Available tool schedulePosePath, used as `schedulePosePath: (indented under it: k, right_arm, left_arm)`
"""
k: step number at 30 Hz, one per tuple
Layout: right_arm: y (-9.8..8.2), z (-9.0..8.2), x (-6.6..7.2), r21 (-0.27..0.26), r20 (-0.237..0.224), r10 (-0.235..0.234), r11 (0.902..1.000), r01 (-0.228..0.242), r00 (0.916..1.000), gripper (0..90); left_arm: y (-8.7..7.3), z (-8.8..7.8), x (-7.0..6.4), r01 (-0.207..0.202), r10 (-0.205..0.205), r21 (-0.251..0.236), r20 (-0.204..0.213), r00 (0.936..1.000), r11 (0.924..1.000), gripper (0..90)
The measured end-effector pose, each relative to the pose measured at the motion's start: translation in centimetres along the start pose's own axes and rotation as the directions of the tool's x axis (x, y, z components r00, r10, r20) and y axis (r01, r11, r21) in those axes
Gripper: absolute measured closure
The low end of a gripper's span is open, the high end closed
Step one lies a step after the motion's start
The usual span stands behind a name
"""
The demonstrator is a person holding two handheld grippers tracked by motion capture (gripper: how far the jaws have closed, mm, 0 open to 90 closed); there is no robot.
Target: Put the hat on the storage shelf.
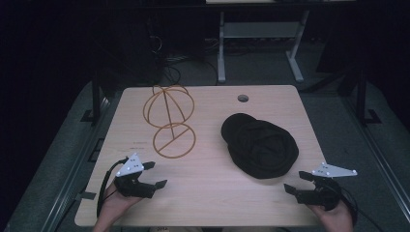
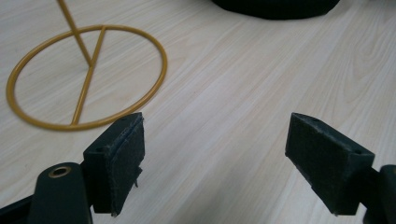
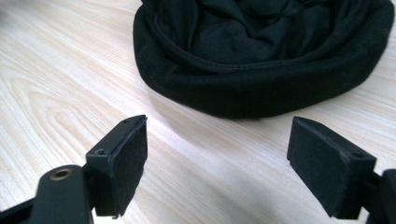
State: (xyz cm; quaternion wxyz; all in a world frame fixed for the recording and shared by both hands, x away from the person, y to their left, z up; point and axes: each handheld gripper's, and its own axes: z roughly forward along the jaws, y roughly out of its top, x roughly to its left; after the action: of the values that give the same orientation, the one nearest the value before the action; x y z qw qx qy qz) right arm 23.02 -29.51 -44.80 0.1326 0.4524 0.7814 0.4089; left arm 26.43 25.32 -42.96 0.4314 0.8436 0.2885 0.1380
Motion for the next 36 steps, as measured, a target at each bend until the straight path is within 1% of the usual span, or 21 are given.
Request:
schedulePosePath:
  k: [2, 3, 5, 7, 9, 10, 12, 15, 16, 17, 19, 21, 22, 27, 28, 30, 31, 32, 33, 35, 36]
  right_arm:
    - [0.0, -0.1, -0.1, -0.002, -0.001, 0.003, 1.0000, -0.003, 1.0000, 19.6]
    - [-0.1, -0.2, -0.2, -0.009, -0.004, 0.015, 0.9998, -0.015, 0.9999, 19.5]
    - [-0.1, -0.4, -0.4, -0.019, -0.004, 0.012, 0.9998, -0.012, 0.9999, 19.2]
    - [-0.2, -0.5, -0.3, -0.020, -0.005, 0.024, 0.9995, -0.024, 0.9997, 19.1]
    - [-0.2, -0.5, -0.3, -0.023, -0.006, 0.020, 0.9995, -0.020, 0.9998, 19.1]
    - [-0.2, -0.7, -0.3, -0.028, -0.006, 0.019, 0.9994, -0.020, 0.9998, 19.0]
    - [-0.2, -0.8, -0.3, -0.029, -0.006, 0.024, 0.9993, -0.025, 0.9997, 19.0]
    - [0.0, -1.0, -0.2, -0.044, -0.008, 0.013, 0.9989, -0.013, 0.9999, 18.8]
    - [0.0, -1.0, -0.2, -0.044, -0.008, 0.013, 0.9989, -0.013, 0.9999, 18.8]
    - [0.0, -1.0, -0.2, -0.046, -0.010, 0.014, 0.9988, -0.015, 0.9998, 18.7]
    - [0.0, -1.0, -0.1, -0.046, -0.012, 0.014, 0.9988, -0.014, 0.9998, 18.7]
    - [0.0, -1.0, -0.1, -0.045, -0.014, 0.013, 0.9989, -0.014, 0.9998, 18.6]
    - [0.0, -1.0, -0.1, -0.045, -0.014, 0.013, 0.9989, -0.014, 0.9998, 18.6]
    - [0.1, -1.1, -0.1, -0.049, -0.022, 0.021, 0.9986, -0.023, 0.9995, 18.6]
    - [0.1, -1.1, -0.1, -0.050, -0.025, 0.021, 0.9985, -0.022, 0.9995, 18.5]
    - [0.1, -1.1, -0.1, -0.049, -0.026, 0.019, 0.9986, -0.020, 0.9995, 18.5]
    - [0.2, -1.1, -0.1, -0.052, -0.024, 0.008, 0.9986, -0.009, 0.9997, 18.4]
    - [0.2, -1.1, -0.1, -0.052, -0.024, 0.008, 0.9986, -0.009, 0.9997, 18.4]
    - [0.2, -1.2, -0.1, -0.054, -0.025, 0.006, 0.9985, -0.007, 0.9997, 18.4]
    - [0.2, -1.2, -0.1, -0.057, -0.025, 0.003, 0.9984, -0.005, 0.9997, 18.4]
    - [0.2, -1.2, -0.1, -0.059, -0.026, 0.007, 0.9982, -0.008, 0.9996, 18.4]
  left_arm:
    - [0.2, 0.1, -0.2, -0.011, 0.011, 0.000, 0.002, 0.9999, 0.9999, 19.4]
    - [0.4, 0.3, -0.3, -0.013, 0.013, -0.004, 0.009, 0.9999, 0.9999, 19.4]
    - [1.3, 0.8, -0.8, -0.032, 0.033, -0.009, 0.025, 0.9991, 0.9994, 19.4]
    - [1.9, 1.4, -1.2, -0.041, 0.041, -0.008, 0.037, 0.9984, 0.9991, 19.5]
    - [2.2, 1.7, -1.4, -0.047, 0.048, -0.008, 0.044, 0.9979, 0.9988, 19.4]
    - [2.8, 2.2, -1.8, -0.068, 0.068, 0.002, 0.061, 0.9958, 0.9977, 19.5]
    - [3.1, 2.5, -2.0, -0.073, 0.072, 0.003, 0.071, 0.9948, 0.9973, 19.4]
    - [4.6, 3.4, -3.0, -0.099, 0.100, -0.009, 0.100, 0.9900, 0.9950, 19.4]
    - [4.6, 3.4, -3.0, -0.099, 0.100, -0.009, 0.100, 0.9900, 0.9950, 19.4]
    - [5.4, 3.8, -3.4, -0.110, 0.112, -0.021, 0.113, 0.9873, 0.9937, 19.4]
    - [5.8, 4.0, -3.7, -0.113, 0.115, -0.022, 0.123, 0.9857, 0.9933, 19.4]
    - [7.1, 4.8, -4.2, -0.146, 0.146, -0.011, 0.138, 0.9795, 0.9892, 19.4]
    - [7.1, 4.8, -4.2, -0.146, 0.146, -0.011, 0.138, 0.9795, 0.9892, 19.4]
    - [8.9, 6.0, -4.8, -0.171, 0.172, -0.017, 0.170, 0.9704, 0.9851, 19.4]
    - [9.5, 6.4, -5.0, -0.183, 0.183, -0.015, 0.177, 0.9670, 0.9830, 19.4]
    - [9.8, 6.7, -5.2, -0.189, 0.189, -0.014, 0.181, 0.9652, 0.9818, 19.3]
    - [10.4, 7.2, -5.4, -0.197, 0.196, -0.011, 0.192, 0.9616, 0.9802, 19.3]
    - [10.4, 7.2, -5.4, -0.197, 0.196, -0.011, 0.192, 0.9616, 0.9802, 19.3]
    - [10.9, 7.8, -5.7, -0.206, 0.204, -0.009, 0.201, 0.9582, 0.9785, 19.3]
    - [11.1, 8.1, -5.8, -0.204, 0.202, -0.012, 0.209, 0.9570, 0.9790, 19.3]
    - [11.5, 8.4, -6.0, -0.212, 0.209, -0.008, 0.215, 0.9541, 0.9773, 19.3]
